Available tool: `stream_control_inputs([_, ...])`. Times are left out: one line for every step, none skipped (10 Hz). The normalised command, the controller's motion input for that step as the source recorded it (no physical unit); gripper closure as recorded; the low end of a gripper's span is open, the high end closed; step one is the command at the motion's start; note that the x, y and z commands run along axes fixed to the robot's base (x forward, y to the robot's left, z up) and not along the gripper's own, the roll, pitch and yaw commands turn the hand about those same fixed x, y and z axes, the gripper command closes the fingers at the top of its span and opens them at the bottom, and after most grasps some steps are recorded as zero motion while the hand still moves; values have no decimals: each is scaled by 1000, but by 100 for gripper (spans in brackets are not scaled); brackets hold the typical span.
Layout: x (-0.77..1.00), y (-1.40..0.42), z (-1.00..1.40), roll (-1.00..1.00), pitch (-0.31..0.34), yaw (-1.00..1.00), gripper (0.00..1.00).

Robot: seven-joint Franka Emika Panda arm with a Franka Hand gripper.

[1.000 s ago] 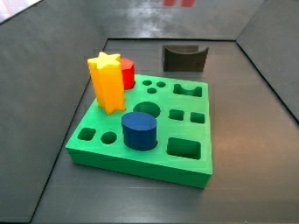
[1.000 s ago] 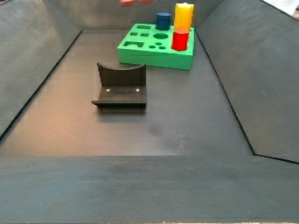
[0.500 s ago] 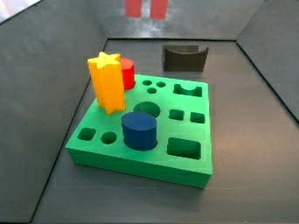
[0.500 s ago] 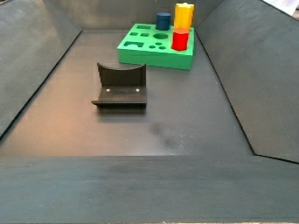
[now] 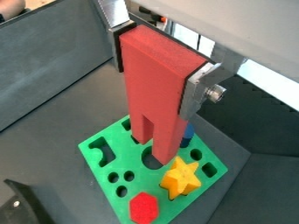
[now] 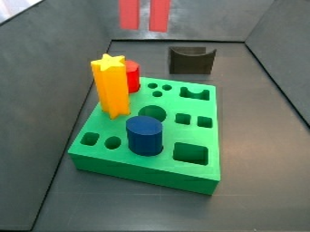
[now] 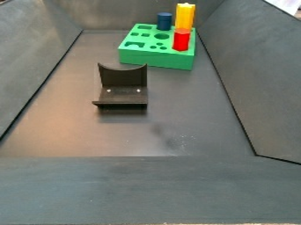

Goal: Pick up the double-square object. Move up. Place the double-square object on the fixture. Regrasp the double-square object. Move to above the board. Insert the double-square object.
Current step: Insert the double-square object.

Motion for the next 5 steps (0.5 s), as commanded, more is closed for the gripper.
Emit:
stream_control_inputs([-11,0,-69,-24,-39,0,100])
stream_control_inputs([54,-183,-389,21,30,0,100])
stream_control_inputs([137,-83,-386,-66,11,-66,100])
stream_control_inputs([443,-283,-209,0,30,-17,100])
stream_control_inputs([983,-211,-14,177,153,0,100])
